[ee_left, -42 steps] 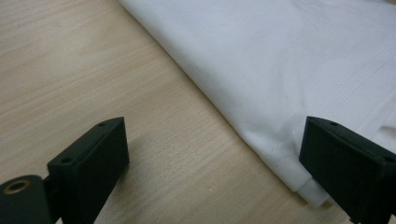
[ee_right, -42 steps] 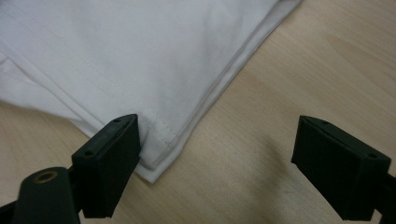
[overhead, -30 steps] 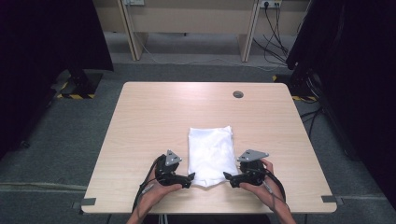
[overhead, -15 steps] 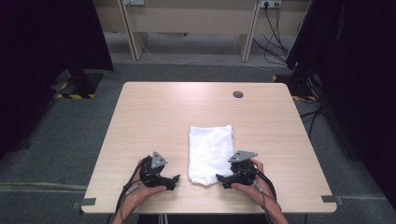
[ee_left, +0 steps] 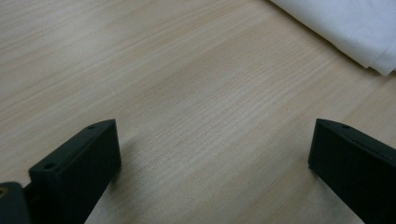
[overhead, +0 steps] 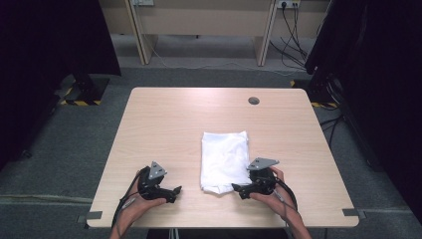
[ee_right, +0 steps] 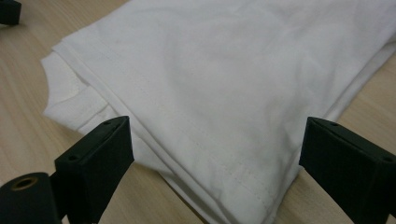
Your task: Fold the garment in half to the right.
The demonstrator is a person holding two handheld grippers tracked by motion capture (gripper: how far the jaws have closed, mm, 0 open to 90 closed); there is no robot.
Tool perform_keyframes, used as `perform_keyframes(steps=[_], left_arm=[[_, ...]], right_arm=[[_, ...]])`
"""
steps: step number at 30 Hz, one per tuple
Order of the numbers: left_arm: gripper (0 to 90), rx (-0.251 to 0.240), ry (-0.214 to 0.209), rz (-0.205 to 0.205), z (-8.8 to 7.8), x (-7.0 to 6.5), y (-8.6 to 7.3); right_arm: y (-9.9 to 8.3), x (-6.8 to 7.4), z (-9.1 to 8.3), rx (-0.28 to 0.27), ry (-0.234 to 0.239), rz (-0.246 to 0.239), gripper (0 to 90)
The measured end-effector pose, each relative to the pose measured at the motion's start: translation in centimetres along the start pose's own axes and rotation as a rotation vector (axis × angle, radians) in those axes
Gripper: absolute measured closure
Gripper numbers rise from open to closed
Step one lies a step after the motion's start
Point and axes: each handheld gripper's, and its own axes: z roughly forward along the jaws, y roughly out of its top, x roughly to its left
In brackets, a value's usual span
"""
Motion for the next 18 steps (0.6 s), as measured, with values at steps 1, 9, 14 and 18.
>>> perform_keyframes(steps=[1, 9, 14, 18], left_arm=[[1.4, 0.000, 0.000, 0.000, 0.0, 0.0, 0.0], [1.3, 0.000, 0.000, 0.000, 0.0, 0.0, 0.0], [1.2, 0.000, 0.000, 0.000, 0.0, 0.0, 0.0], [1.3, 0.000, 0.000, 0.000, 0.0, 0.0, 0.0]], right_arm=[[0.0, 0.0, -0.2, -0.009, 0.002, -0.001, 9.0], [-1.3, -0.1, -1.3, -0.048, 0.019, 0.014, 6.6], [-2.5, -0.7, -2.1, -0.052, 0.007, 0.040, 5.5], [-3.0, -1.2, -2.6, -0.061, -0.006, 0.058, 5.5]])
